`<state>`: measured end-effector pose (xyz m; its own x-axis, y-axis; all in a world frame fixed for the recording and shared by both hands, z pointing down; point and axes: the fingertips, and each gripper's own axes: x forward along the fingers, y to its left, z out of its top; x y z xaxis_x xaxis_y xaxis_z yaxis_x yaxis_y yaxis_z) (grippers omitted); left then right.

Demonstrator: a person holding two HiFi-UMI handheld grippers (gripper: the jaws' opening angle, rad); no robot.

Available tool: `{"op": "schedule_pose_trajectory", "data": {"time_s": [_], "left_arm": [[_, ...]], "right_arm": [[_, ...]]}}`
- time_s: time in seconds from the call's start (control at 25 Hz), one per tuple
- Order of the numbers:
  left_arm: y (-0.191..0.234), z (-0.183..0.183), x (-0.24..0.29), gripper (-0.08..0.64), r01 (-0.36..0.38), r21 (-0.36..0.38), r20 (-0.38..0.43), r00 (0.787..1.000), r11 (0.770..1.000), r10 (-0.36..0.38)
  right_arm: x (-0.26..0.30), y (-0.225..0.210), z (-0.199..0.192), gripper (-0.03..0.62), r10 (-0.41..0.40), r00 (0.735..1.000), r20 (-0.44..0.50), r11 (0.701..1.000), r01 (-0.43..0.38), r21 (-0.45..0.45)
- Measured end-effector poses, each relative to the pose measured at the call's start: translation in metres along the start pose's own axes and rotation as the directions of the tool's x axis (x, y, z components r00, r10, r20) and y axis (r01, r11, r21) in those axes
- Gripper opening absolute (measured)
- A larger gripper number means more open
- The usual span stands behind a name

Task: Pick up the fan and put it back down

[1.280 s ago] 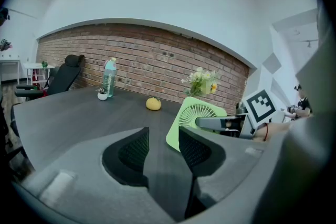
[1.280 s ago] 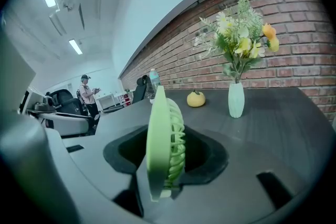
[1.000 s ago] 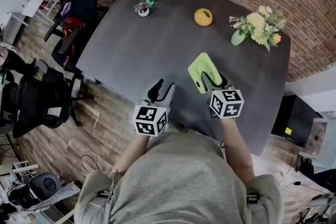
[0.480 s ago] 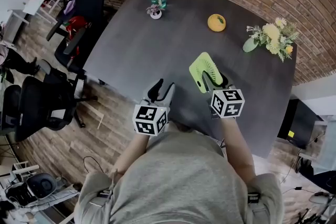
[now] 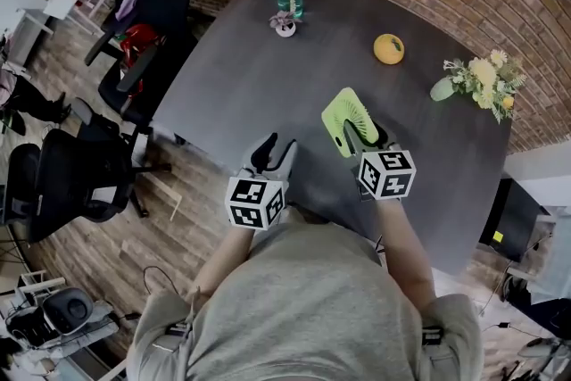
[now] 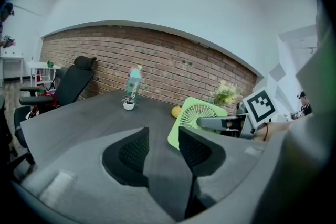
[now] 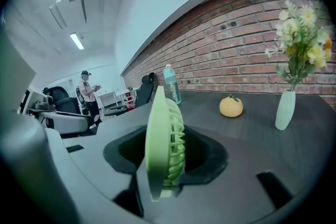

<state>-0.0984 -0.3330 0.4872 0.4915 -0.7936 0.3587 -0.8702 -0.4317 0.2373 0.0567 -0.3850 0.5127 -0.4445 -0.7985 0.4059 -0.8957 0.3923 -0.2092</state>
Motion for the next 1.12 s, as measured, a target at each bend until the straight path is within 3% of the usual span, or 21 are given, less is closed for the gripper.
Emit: {"op": "schedule_pose_trajectory", "data": {"time_s": [1.12], "left_arm": [[0.132, 0.003, -0.025, 0.167, -0.058, -0.043, -0.023, 0.998, 0.997, 0.057]], "right_arm": [[0.131, 0.097, 0.007, 0.186, 0.074, 0.996, -0.051, 0.997, -0.075, -0.027]]}}
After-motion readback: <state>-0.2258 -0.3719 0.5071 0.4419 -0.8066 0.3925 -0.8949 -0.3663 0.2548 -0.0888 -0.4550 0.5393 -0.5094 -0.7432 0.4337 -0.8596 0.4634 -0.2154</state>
